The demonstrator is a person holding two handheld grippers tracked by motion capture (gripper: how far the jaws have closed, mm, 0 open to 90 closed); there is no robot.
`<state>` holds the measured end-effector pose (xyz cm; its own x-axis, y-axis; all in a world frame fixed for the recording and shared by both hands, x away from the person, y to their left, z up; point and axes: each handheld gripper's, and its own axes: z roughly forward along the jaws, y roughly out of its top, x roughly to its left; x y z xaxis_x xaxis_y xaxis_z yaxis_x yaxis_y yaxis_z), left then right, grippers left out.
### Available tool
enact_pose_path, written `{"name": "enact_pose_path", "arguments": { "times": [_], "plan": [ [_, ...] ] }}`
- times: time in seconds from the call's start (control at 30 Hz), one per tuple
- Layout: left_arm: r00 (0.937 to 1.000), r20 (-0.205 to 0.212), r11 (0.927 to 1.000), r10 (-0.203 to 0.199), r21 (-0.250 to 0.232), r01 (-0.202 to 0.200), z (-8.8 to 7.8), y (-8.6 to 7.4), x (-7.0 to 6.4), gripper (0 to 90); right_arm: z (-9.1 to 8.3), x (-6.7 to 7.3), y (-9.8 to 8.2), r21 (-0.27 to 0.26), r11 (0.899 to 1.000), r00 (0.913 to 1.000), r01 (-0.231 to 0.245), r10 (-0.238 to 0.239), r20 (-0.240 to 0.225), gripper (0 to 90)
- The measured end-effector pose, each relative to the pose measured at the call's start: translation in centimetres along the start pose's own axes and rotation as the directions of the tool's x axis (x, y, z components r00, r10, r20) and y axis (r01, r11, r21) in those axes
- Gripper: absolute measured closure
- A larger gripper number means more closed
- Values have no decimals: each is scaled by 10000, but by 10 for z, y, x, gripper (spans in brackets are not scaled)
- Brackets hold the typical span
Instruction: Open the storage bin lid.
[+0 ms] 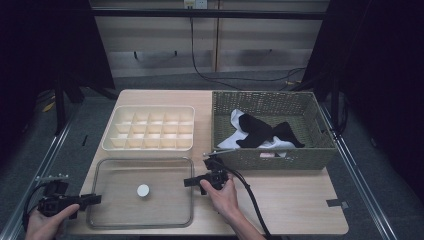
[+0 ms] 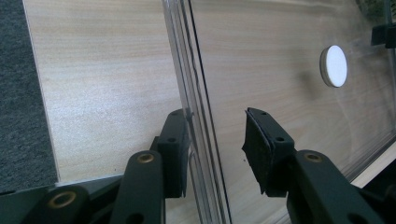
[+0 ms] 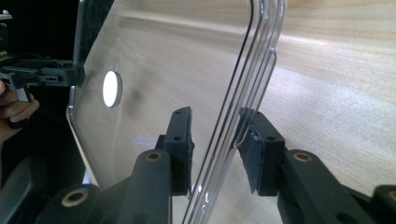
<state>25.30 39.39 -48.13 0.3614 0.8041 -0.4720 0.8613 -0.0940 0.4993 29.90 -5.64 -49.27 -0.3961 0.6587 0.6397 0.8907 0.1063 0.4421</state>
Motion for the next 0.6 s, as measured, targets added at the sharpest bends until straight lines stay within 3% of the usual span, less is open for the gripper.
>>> {"name": "enact_pose_path", "arguments": {
  "times": [0.07,0.13,0.37,0.6],
  "plan": [
    [10000,-95,10000,19,67,-18,2,-1,1,600,1,1,-1,-49,10000,10000,74,-74,41,659],
    [9996,-114,9995,-261,-204,259,4,-3,1,599,2,1,-2,-14,10000,9999,-30,30,157,651],
    [9994,-261,9998,-218,23,219,4,-3,3,606,7,1,-5,75,9999,9989,75,-78,465,609],
    [9984,-474,9995,-300,-139,294,5,-2,3,633,6,0,-4,134,9999,9989,3,-9,469,516]
  ]
}}
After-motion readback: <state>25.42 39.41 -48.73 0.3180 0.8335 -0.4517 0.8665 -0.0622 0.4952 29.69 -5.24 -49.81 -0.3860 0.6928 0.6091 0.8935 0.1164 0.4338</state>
